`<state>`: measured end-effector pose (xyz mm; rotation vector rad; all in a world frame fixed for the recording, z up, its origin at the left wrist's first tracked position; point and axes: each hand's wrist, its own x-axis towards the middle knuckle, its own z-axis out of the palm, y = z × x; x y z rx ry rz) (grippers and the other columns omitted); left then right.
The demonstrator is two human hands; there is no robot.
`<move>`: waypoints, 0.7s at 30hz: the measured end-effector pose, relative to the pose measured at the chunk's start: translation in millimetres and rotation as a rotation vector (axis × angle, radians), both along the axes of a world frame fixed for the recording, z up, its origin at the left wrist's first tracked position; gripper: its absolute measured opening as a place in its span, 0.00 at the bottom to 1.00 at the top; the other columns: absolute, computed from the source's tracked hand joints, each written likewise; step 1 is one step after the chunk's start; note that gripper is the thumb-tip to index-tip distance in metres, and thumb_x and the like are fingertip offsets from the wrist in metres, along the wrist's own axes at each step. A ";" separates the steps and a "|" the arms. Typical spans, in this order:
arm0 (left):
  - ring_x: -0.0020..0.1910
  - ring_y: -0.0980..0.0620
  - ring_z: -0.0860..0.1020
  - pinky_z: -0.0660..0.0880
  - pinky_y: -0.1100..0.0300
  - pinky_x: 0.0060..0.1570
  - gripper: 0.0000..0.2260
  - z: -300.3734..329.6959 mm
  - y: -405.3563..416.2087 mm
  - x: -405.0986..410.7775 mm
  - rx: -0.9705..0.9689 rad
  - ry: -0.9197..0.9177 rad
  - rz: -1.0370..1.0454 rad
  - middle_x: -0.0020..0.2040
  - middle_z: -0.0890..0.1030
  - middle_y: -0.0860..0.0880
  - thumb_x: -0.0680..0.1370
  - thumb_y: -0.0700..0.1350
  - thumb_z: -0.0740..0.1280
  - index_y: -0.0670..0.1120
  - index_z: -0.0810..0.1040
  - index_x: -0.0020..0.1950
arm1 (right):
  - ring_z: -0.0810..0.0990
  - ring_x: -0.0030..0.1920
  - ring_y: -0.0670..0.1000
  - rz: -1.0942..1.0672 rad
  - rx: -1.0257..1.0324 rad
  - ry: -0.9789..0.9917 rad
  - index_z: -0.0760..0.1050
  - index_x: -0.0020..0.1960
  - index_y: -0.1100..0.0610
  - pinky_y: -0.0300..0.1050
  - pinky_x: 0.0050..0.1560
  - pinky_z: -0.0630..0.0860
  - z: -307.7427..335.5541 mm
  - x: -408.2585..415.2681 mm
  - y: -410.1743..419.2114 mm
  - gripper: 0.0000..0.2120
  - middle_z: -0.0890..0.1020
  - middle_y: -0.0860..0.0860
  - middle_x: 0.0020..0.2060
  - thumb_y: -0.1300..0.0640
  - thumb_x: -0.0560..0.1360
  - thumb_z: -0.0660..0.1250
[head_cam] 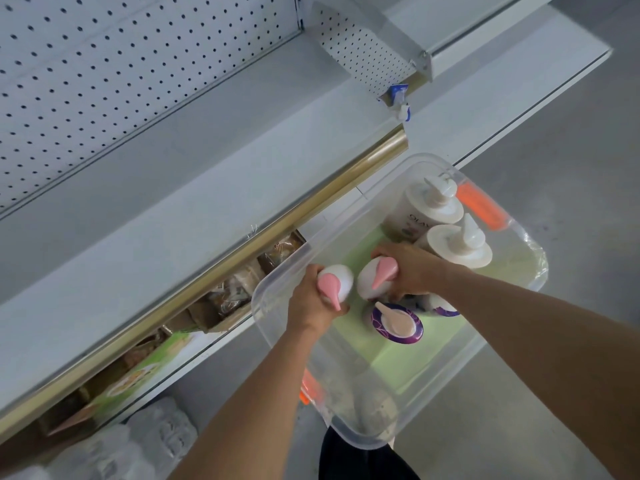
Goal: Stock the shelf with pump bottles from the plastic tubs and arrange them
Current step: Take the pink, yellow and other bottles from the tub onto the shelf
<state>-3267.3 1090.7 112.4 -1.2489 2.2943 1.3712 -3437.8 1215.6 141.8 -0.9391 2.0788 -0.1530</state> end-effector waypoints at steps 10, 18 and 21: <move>0.51 0.47 0.78 0.75 0.57 0.52 0.24 41.2 -6.7 18.5 0.120 0.038 0.140 0.43 0.76 0.57 0.65 0.40 0.78 0.51 0.71 0.54 | 0.76 0.56 0.52 -0.054 -0.138 0.096 0.76 0.60 0.52 0.45 0.54 0.73 53.0 7.7 3.4 0.31 0.79 0.48 0.53 0.56 0.59 0.80; 0.49 0.53 0.80 0.79 0.54 0.50 0.27 156.7 -18.0 45.2 0.152 0.295 0.340 0.48 0.81 0.54 0.59 0.46 0.80 0.56 0.73 0.53 | 0.80 0.49 0.40 -0.260 -0.348 -0.103 0.76 0.52 0.45 0.31 0.49 0.75 177.8 8.3 5.9 0.25 0.80 0.42 0.46 0.60 0.61 0.82; 0.46 0.51 0.83 0.81 0.57 0.45 0.24 211.1 -25.4 53.2 0.199 0.415 0.388 0.46 0.84 0.53 0.62 0.44 0.80 0.57 0.77 0.54 | 0.78 0.38 0.28 -0.289 -0.484 -0.147 0.74 0.46 0.38 0.21 0.38 0.70 234.8 17.1 1.4 0.26 0.80 0.37 0.41 0.65 0.64 0.80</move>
